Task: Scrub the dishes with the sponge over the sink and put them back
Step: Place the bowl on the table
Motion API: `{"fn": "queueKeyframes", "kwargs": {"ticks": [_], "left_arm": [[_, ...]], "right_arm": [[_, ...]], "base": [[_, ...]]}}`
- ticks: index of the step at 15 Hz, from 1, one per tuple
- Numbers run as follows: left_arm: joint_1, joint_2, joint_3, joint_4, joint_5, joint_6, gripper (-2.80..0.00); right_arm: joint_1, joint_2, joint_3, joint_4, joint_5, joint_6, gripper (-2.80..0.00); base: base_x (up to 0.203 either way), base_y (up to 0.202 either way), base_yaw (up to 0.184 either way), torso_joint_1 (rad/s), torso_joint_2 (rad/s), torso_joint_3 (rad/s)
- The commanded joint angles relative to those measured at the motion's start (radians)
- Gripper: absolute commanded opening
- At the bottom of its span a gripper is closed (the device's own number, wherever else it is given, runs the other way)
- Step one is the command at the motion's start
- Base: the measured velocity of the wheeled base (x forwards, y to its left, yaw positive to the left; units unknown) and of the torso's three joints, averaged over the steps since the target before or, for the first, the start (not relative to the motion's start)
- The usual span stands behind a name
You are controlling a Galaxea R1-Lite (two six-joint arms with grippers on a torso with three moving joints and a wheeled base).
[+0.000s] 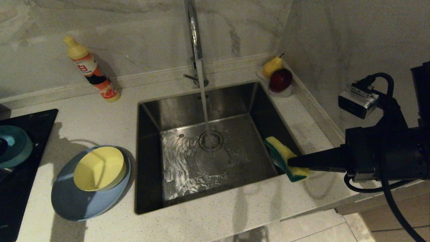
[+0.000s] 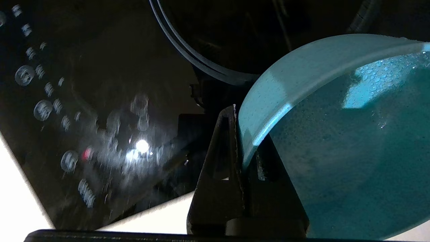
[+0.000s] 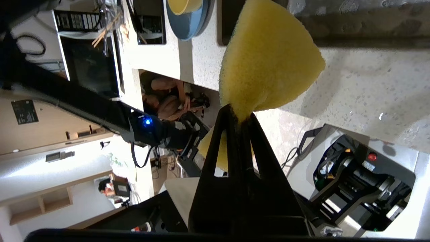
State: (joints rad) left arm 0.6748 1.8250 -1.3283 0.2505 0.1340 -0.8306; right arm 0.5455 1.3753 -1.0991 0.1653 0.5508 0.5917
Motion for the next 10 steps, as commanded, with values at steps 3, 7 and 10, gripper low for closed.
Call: {"fn": "queueKeyframes", "kwargs": {"ticks": [3, 7, 10], "left_arm": [[0.041, 0.149, -0.042, -0.051, -0.01, -0.011, -2.8], [0.048, 0.201, -0.086, -0.057, -0.091, -0.062, -2.8], [0.049, 0.204, -0.136, -0.047, -0.157, -0.084, -2.8]], "right_arm": [[0.001, 0.013, 0.01, 0.0, 0.012, 0.002, -2.8], [0.001, 0.014, 0.015, 0.0, 0.017, 0.002, -2.8], [0.001, 0.012, 0.016, 0.0, 0.017, 0.002, -2.8]], "base": [[0.0, 0.0, 0.0, 0.0, 0.0, 0.0], [0.0, 0.0, 0.0, 0.0, 0.0, 0.0], [0.0, 0.0, 0.0, 0.0, 0.0, 0.0]]}}
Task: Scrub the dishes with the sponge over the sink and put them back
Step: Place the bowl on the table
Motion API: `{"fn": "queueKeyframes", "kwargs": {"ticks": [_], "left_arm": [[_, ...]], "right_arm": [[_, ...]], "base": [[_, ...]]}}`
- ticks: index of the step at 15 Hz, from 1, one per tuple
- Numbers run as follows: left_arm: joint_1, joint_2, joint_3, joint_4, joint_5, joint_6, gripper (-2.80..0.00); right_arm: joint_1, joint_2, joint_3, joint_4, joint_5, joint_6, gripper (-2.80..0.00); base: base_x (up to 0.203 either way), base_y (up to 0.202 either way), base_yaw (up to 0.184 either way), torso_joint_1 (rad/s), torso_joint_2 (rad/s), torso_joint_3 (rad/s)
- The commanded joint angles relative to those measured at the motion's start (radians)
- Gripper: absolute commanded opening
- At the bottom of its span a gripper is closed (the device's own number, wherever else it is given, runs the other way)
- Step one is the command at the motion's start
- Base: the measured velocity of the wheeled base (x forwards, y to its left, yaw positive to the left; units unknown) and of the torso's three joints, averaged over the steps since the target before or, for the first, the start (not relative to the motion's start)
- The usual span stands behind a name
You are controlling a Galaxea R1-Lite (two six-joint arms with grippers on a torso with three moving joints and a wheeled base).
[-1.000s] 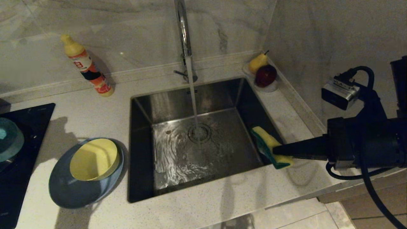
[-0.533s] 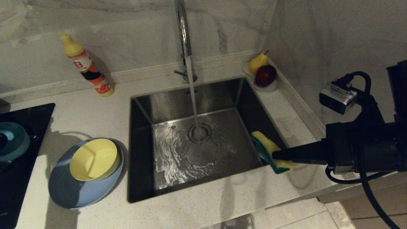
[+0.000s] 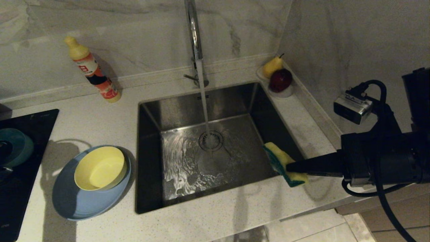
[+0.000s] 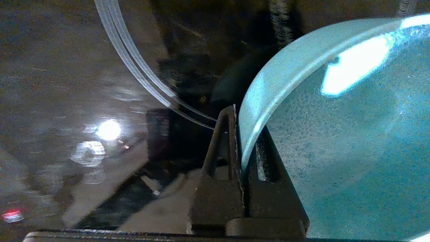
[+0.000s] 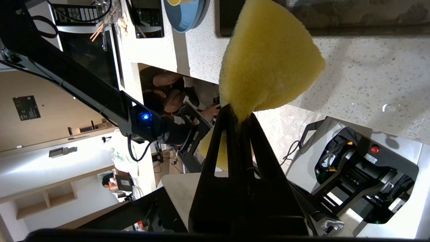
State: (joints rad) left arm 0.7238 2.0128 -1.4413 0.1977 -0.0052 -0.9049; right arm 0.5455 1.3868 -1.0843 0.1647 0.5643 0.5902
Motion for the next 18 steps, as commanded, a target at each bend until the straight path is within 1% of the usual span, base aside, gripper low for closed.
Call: {"fn": "queueKeyframes", "kwargs": {"ticks": [1, 3, 5, 8, 9, 11, 12, 14, 16, 18], "left_arm": [[0.0, 0.015, -0.04, 0.016, -0.027, -0.015, -2.8], [0.0, 0.019, -0.099, 0.062, -0.029, -0.03, -2.8], [0.0, 0.02, -0.184, 0.144, -0.029, -0.076, -2.8], [0.0, 0.021, -0.313, 0.248, -0.037, -0.099, -2.8], [0.0, 0.024, -0.361, 0.281, -0.05, -0.115, -2.8], [0.0, 0.05, -0.437, 0.348, -0.136, -0.137, -2.8], [-0.001, 0.068, -0.442, 0.351, -0.152, -0.145, -2.8], [-0.001, 0.104, -0.442, 0.348, -0.16, -0.157, -2.8], [0.001, 0.136, -0.441, 0.356, -0.209, -0.175, -2.8], [0.009, 0.158, -0.44, 0.356, -0.217, -0.179, -2.8]], "right_arm": [[0.001, 0.001, 0.001, 0.001, 0.003, 0.003, -2.8], [0.001, 0.0, 0.003, 0.002, 0.003, 0.003, -2.8], [0.002, -0.001, 0.001, 0.001, 0.003, 0.004, -2.8], [0.002, -0.006, 0.007, 0.002, 0.005, 0.004, -2.8], [0.002, -0.008, 0.011, 0.001, 0.005, 0.003, -2.8], [0.005, -0.009, 0.012, 0.001, 0.005, 0.003, -2.8], [0.005, -0.011, 0.012, 0.001, 0.005, 0.005, -2.8], [0.004, -0.009, 0.012, 0.001, 0.005, 0.005, -2.8], [0.004, -0.009, 0.012, 0.001, 0.005, 0.003, -2.8], [0.004, -0.006, 0.014, 0.001, 0.005, 0.003, -2.8]], "base": [[0.0, 0.0, 0.0, 0.0, 0.0, 0.0], [0.0, 0.0, 0.0, 0.0, 0.0, 0.0], [0.0, 0.0, 0.0, 0.0, 0.0, 0.0], [0.0, 0.0, 0.0, 0.0, 0.0, 0.0], [0.0, 0.0, 0.0, 0.0, 0.0, 0.0], [0.0, 0.0, 0.0, 0.0, 0.0, 0.0], [0.0, 0.0, 0.0, 0.0, 0.0, 0.0], [0.0, 0.0, 0.0, 0.0, 0.0, 0.0], [0.0, 0.0, 0.0, 0.0, 0.0, 0.0], [0.0, 0.0, 0.0, 0.0, 0.0, 0.0]]}}
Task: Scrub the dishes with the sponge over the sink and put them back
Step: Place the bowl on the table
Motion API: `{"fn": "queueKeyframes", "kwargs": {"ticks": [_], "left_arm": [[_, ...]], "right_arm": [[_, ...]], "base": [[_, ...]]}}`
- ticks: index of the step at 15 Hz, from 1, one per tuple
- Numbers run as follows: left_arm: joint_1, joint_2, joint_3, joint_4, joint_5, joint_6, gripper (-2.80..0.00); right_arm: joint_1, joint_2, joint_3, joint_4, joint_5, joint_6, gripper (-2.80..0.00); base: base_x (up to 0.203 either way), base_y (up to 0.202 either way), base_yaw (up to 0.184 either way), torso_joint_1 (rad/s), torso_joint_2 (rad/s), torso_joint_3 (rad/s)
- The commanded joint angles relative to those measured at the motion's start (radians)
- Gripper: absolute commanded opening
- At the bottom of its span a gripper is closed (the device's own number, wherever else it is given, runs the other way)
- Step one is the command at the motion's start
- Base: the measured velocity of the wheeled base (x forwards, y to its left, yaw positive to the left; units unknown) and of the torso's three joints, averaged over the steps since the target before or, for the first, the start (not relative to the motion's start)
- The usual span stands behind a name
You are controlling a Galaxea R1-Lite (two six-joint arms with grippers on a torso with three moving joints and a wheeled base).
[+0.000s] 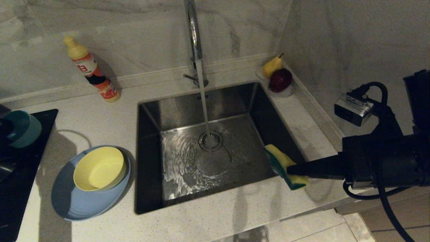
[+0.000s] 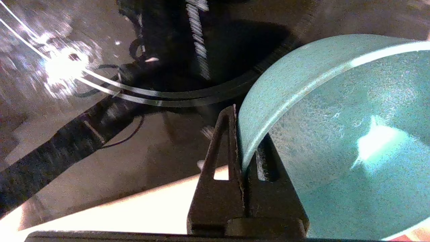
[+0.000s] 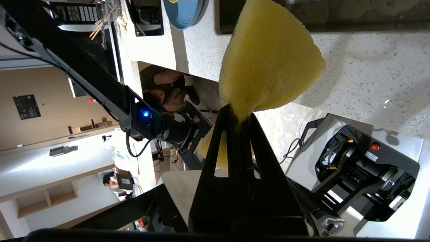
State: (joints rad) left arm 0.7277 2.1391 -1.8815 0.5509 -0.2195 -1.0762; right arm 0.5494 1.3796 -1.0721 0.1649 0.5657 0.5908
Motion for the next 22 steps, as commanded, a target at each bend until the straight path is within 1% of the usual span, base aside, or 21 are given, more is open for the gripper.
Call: {"fn": "queueKeyframes", "kwargs": {"ticks": [1, 6, 8, 9, 12, 14, 15, 18, 20, 21, 22], "left_arm": [[0.006, 0.03, 0.001, 0.006, -0.004, -0.008, -2.8], [0.012, 0.013, -0.001, 0.008, -0.008, -0.018, -2.8], [0.012, 0.015, 0.001, 0.026, -0.008, -0.015, -2.8], [0.012, 0.016, -0.001, 0.026, -0.007, -0.013, 0.0], [0.012, 0.015, -0.001, 0.02, -0.006, -0.014, 0.0], [0.012, -0.022, -0.001, 0.018, -0.007, -0.013, 0.0], [0.012, -0.054, -0.001, 0.017, -0.014, -0.013, 0.0], [0.012, -0.187, 0.0, 0.02, -0.07, -0.012, 0.0], [0.011, -0.265, 0.001, 0.033, -0.079, -0.006, 0.0], [0.009, -0.301, 0.002, 0.052, -0.078, 0.012, -2.8], [0.003, -0.343, 0.002, 0.089, -0.08, 0.062, -2.8]], "right_arm": [[0.0, 0.002, 0.003, 0.001, 0.003, 0.003, -2.8], [0.007, -0.004, 0.008, 0.001, 0.003, 0.004, -2.8], [0.007, -0.01, 0.011, 0.002, 0.003, 0.004, -2.8], [0.006, -0.011, 0.011, 0.001, 0.002, 0.004, -2.8], [0.006, -0.016, 0.012, 0.002, 0.003, 0.004, -2.8], [0.007, -0.013, 0.026, 0.001, 0.003, 0.003, -2.8], [0.007, -0.013, 0.026, 0.001, 0.003, 0.003, -2.8], [0.006, -0.011, 0.027, 0.001, 0.003, 0.003, -2.8], [0.006, -0.005, 0.04, -0.01, 0.003, 0.001, -2.8], [0.006, 0.001, 0.045, -0.019, 0.003, 0.001, -2.8], [0.006, 0.001, 0.053, -0.03, 0.003, 0.003, -2.8]], "base": [[0.0, 0.0, 0.0, 0.0, 0.0, 0.0], [0.0, 0.0, 0.0, 0.0, 0.0, 0.0], [0.0, 0.0, 0.0, 0.0, 0.0, 0.0], [0.0, 0.0, 0.0, 0.0, 0.0, 0.0], [0.0, 0.0, 0.0, 0.0, 0.0, 0.0], [0.0, 0.0, 0.0, 0.0, 0.0, 0.0], [0.0, 0.0, 0.0, 0.0, 0.0, 0.0], [0.0, 0.0, 0.0, 0.0, 0.0, 0.0], [0.0, 0.0, 0.0, 0.0, 0.0, 0.0], [0.0, 0.0, 0.0, 0.0, 0.0, 0.0], [0.0, 0.0, 0.0, 0.0, 0.0, 0.0]]}}
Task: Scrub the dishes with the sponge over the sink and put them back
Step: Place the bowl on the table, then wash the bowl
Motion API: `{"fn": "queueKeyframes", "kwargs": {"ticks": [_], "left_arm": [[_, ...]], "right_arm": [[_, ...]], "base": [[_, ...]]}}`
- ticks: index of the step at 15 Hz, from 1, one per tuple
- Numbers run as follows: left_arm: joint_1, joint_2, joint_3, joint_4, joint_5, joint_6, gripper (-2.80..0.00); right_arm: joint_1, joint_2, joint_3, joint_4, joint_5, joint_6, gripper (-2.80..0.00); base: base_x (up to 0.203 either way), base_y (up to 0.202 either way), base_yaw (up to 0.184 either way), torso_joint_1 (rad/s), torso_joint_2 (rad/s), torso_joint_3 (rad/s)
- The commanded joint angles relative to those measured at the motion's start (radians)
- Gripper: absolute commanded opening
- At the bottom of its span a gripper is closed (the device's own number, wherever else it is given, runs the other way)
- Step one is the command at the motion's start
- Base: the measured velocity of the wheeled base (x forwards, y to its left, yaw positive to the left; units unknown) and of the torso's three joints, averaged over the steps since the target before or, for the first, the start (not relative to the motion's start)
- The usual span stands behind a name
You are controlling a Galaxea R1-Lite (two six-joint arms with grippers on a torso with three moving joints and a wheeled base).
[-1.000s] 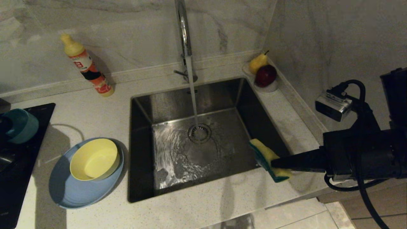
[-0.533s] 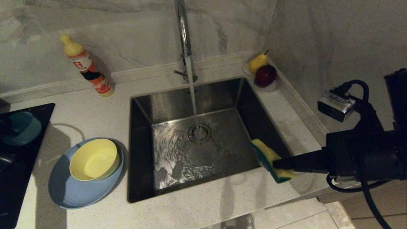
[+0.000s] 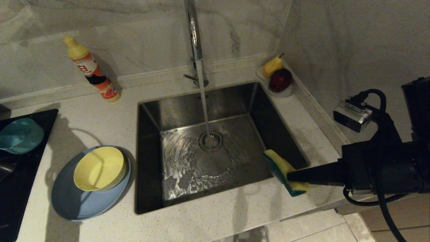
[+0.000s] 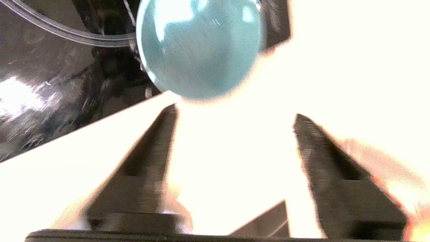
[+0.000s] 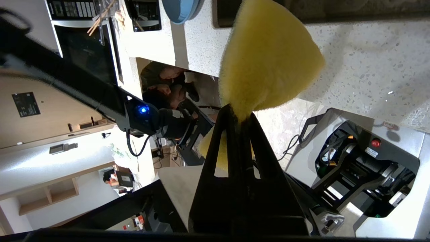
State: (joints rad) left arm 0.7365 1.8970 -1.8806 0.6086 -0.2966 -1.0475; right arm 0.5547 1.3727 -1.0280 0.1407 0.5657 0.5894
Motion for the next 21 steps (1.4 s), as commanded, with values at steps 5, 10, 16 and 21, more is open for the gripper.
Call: {"fn": "queueKeyframes", "kwargs": {"ticks": [5, 10, 16, 21], "left_arm": [[-0.181, -0.284, 0.007, 0.193, -0.006, 0.363, -2.8], [-0.464, -0.366, 0.188, 0.28, 0.016, 0.563, -2.8], [-0.523, -0.285, 0.326, 0.265, 0.07, 0.647, 0.0], [-0.523, -0.213, 0.396, 0.239, 0.153, 0.678, 0.0]], "right_arm": [[0.001, 0.02, 0.005, -0.009, -0.002, 0.006, -2.8], [-0.009, 0.008, 0.009, 0.002, -0.007, 0.012, -2.8], [-0.013, 0.017, 0.033, 0.0, -0.01, 0.013, -2.8], [-0.024, 0.019, 0.021, 0.001, -0.01, 0.013, -2.8]], "base": [[0.0, 0.0, 0.0, 0.0, 0.0, 0.0], [0.0, 0.0, 0.0, 0.0, 0.0, 0.0], [0.0, 0.0, 0.0, 0.0, 0.0, 0.0], [0.0, 0.0, 0.0, 0.0, 0.0, 0.0]]}}
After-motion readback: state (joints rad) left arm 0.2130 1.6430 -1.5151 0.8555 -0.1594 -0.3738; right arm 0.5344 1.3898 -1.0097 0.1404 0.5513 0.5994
